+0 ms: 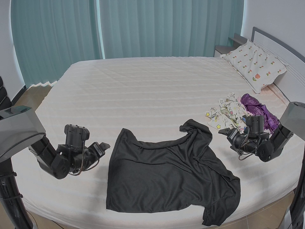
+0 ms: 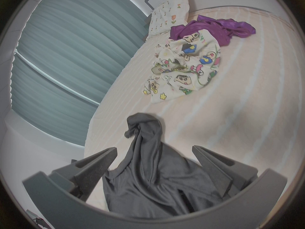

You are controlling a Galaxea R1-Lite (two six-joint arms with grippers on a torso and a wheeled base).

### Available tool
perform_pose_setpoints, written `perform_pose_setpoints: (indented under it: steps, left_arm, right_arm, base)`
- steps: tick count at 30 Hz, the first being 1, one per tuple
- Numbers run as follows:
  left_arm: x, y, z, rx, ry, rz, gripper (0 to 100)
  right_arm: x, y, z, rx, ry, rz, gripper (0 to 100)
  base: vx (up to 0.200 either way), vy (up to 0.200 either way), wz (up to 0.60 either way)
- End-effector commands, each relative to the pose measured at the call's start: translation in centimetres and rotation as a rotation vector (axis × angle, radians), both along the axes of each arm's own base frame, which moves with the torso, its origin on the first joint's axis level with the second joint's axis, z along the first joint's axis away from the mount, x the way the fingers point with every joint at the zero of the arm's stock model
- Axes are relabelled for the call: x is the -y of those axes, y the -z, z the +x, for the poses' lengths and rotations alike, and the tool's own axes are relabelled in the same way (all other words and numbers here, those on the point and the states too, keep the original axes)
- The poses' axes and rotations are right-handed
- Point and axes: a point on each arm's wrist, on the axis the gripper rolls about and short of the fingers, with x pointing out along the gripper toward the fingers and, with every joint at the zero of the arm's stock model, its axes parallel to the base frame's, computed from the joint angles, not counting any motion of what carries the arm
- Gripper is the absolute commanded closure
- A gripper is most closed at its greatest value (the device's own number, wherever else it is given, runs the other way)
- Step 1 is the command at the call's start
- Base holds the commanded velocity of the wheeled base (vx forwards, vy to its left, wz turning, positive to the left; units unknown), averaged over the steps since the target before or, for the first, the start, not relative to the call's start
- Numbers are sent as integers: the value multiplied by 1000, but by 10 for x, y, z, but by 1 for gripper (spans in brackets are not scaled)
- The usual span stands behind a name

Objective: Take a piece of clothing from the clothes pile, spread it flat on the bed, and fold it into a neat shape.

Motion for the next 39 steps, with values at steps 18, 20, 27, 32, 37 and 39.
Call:
perform_pose_setpoints:
  steps: [18,20,27,32,37,39]
  left_arm:
    - [5,43,-90,-111,78,-78,0]
    - [6,43,-93,-116,83,-78,0]
    - [13,46,-95,-128,105,-77,0]
    - [24,56,-91,-116,118,-51,0]
    - [39,64,-87,-71,109,-6,0]
    - [43,72,-89,-88,113,27,0]
  right_arm:
    - [11,25,-79,-66,-31,220,0]
    - [12,26,-80,-69,-29,219,0]
    - [10,24,-80,-64,-36,218,0]
    - [9,23,-80,-58,-39,218,0]
    - [7,22,-80,-40,-44,215,0]
    - [7,22,-80,-35,-43,215,0]
  base:
    - [-33,0,0]
    - [-200,0,0]
    - [-114,0,0]
    - [0,0,0]
    - [0,0,0]
    - [0,0,0]
